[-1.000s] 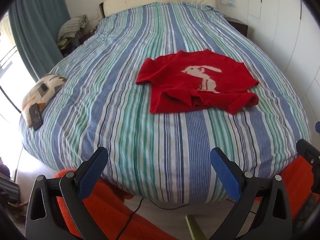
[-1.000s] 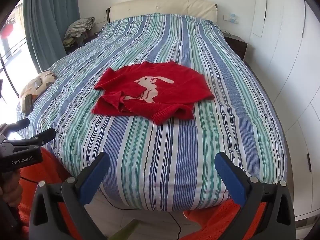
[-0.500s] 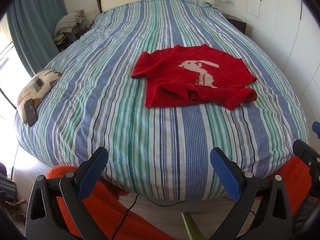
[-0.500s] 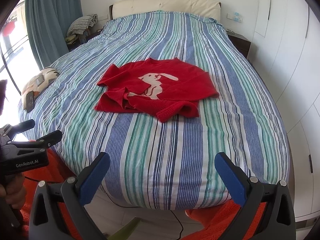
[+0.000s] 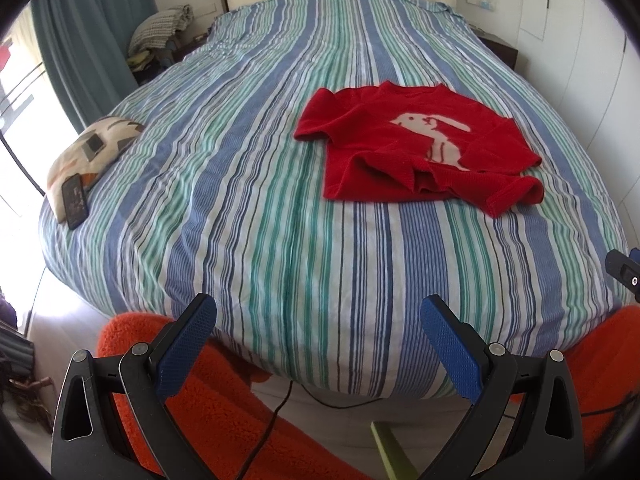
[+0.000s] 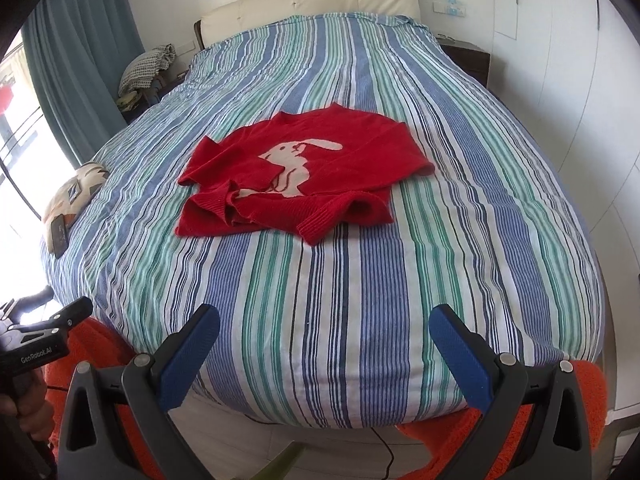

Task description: Fold small clothes

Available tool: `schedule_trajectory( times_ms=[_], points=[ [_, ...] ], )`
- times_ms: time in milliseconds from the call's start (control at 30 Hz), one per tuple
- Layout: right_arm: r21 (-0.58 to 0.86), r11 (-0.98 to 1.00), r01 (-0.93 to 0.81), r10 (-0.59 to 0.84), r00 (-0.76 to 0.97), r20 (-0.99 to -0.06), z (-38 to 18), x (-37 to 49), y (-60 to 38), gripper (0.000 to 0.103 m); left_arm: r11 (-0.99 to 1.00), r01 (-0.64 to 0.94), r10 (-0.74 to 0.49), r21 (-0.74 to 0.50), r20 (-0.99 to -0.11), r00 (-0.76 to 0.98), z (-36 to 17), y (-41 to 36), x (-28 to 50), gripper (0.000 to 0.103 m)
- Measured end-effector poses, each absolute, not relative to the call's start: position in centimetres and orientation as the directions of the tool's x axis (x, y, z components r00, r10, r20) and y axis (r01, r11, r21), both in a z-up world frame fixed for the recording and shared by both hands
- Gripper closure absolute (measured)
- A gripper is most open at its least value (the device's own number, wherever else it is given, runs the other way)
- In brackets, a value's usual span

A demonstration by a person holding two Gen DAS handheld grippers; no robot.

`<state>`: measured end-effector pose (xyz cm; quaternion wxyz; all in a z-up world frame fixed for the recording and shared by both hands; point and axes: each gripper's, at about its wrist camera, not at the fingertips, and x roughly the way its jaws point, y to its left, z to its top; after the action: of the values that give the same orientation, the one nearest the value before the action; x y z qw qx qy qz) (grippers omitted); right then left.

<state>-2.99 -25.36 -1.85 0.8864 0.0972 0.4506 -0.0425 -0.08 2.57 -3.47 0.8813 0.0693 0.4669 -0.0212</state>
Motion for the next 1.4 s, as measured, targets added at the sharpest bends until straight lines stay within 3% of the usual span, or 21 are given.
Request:
schedule_trajectory(
  times_ms=[367, 567, 733, 767, 833, 867, 933, 1067, 1267, 1333, 1367, 1400],
  points=[
    [0.176, 0.970, 0.166, 0.050, 0.573, -0.818, -3.1, -2.4, -23.8, 0.000, 0.986, 0.151, -0.018, 0.076, -0.842, 0.539, -4.2, 1.1, 0.4, 0.001],
    [0.311, 0.928, 0.207, 0.130, 0.601, -0.789, -8.2, 3.6, -25.4, 0.000, 0.987, 0.141, -0.011, 0.073, -0.856, 0.517, -5.0, 1.4, 0.6, 0.001],
    [0.528, 0.772, 0.353, 0.228, 0.621, -0.750, -14.5, 10.2, -28.8, 0.001, 0.990, 0.105, 0.028, 0.095, -0.856, 0.516, -5.4, 2.5, 0.2, 0.001],
    [0.562, 0.732, 0.385, 0.237, 0.630, -0.740, -15.7, 10.9, -29.5, 0.008, 0.991, 0.094, 0.036, 0.098, -0.859, 0.511, -5.6, 2.9, 0.2, 0.001],
    [0.609, 0.682, 0.405, 0.248, 0.656, -0.713, -17.1, 11.2, -30.6, 0.041, 0.992, 0.070, 0.059, 0.108, -0.864, 0.500, -6.2, 3.7, 0.4, 0.001],
    [0.625, 0.678, 0.388, 0.273, 0.656, -0.704, -17.2, 11.1, -30.9, 0.070, 0.992, 0.058, 0.072, 0.115, -0.867, 0.493, -6.5, 4.2, 0.4, 0.001],
    [0.657, 0.679, 0.327, 0.340, 0.654, -0.676, -16.1, 9.8, -31.1, 0.094, 0.991, 0.036, 0.096, 0.130, -0.868, 0.487, -7.0, 5.0, 0.4, 0.001],
    [0.682, 0.710, 0.173, 0.469, 0.607, -0.642, -12.1, 4.0, -31.5, 0.094, 0.991, 0.007, 0.114, 0.133, -0.877, 0.466, -8.4, 6.6, 0.6, 0.001],
    [0.543, 0.789, 0.287, 0.358, 0.503, -0.787, -14.3, -1.8, -33.5, 0.094, 0.997, 0.056, 0.029, 0.060, -0.899, 0.437, -10.0, 5.6, 2.3, 0.001],
    [0.489, 0.793, 0.362, 0.281, 0.495, -0.822, -15.6, -2.2, -34.3, 0.082, 0.997, 0.075, -0.044, -0.013, -0.902, 0.429, -10.2, 5.2, 3.5, 0.001],
    [0.484, 0.784, 0.388, 0.264, 0.497, -0.827, -16.0, -2.3, -34.6, 0.065, 0.995, 0.081, -0.085, -0.056, -0.904, 0.419, -10.2, 5.1, 4.4, 0.001],
    [0.497, 0.772, 0.397, 0.268, 0.505, -0.820, -16.2, -2.3, -34.9, 0.060, 0.991, 0.078, -0.131, -0.108, -0.903, 0.409, -10.3, 5.0, 5.2, 0.001]
  ],
)
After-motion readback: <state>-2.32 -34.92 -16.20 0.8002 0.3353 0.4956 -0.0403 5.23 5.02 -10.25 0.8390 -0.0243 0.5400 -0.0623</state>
